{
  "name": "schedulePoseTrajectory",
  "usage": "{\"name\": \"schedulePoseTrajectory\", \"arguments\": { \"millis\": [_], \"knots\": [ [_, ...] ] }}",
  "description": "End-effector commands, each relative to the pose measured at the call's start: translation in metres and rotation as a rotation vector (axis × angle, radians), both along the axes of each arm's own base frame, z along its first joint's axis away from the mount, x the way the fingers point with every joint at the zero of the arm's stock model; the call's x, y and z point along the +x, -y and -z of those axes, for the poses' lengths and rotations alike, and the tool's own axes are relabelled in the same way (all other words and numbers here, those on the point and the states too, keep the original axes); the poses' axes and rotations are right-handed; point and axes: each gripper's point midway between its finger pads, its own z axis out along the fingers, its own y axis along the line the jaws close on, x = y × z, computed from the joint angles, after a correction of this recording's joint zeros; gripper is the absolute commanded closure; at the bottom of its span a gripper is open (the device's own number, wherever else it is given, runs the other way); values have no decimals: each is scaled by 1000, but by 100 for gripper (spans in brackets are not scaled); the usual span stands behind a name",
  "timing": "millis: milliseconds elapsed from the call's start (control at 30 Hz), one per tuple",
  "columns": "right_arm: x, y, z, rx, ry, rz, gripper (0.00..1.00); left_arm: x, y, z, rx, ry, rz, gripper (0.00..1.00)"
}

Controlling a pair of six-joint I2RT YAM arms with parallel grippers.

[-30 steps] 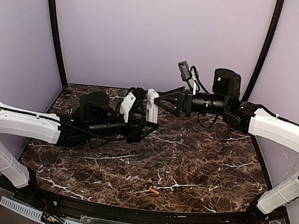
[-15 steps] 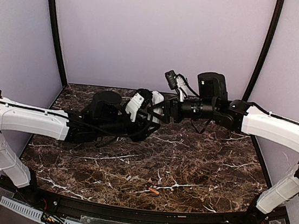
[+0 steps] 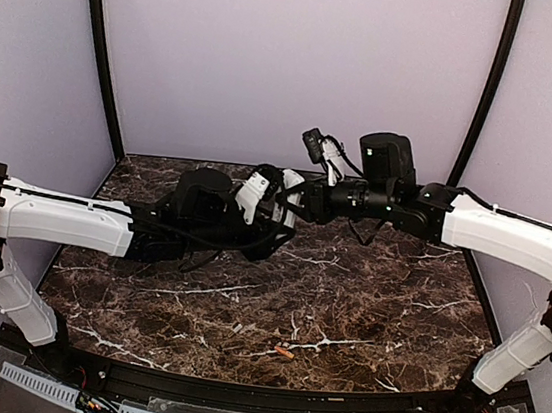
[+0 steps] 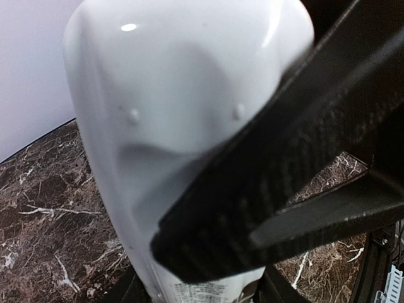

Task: Load the batteries into the remote control
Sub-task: Pass from the left arm to the right, then remove the battery cover from the remote control.

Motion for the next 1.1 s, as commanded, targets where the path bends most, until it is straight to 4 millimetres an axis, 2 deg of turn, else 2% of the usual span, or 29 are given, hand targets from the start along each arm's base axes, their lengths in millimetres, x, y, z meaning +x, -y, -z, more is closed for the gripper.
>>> {"name": "schedulePoseTrajectory", "arguments": {
  "millis": [0,67,233,433,533,567,600,633,667,700,733,900,1067],
  "knots": [
    [5,1,-16,29,47,25,70,1,2,-18,-35,16,-6,58],
    [5,2,-18,31,55,27,75,0,2,-18,-34,16,3,55],
    [4,7,-21,45,52,22,90,-4,-2,-25,-39,33,15,30],
    [-1,20,-26,98,21,-17,95,-20,-16,-38,-50,75,85,10],
    [0,30,-24,128,-33,-46,100,-26,-29,-46,-31,116,95,7],
    [-1,33,-21,138,-65,-56,100,-27,-33,-40,-8,125,100,6],
    [-1,35,-22,155,-75,-69,100,-29,-38,-46,-5,151,100,5],
    [-2,36,-21,165,-96,-78,100,-31,-43,-41,25,176,105,5],
    [-2,37,-18,170,-121,-84,100,-34,-47,-47,18,206,108,5],
    [-3,38,-14,169,-142,-91,100,-37,-51,-40,51,235,125,5],
    [-4,39,-10,169,-164,-98,100,-40,-54,-46,43,270,133,5],
    [-6,45,17,166,-304,-114,100,-56,-58,-29,191,455,230,12],
    [-10,48,43,150,-397,-141,100,-71,-48,-7,342,599,340,20]
  ]
}}
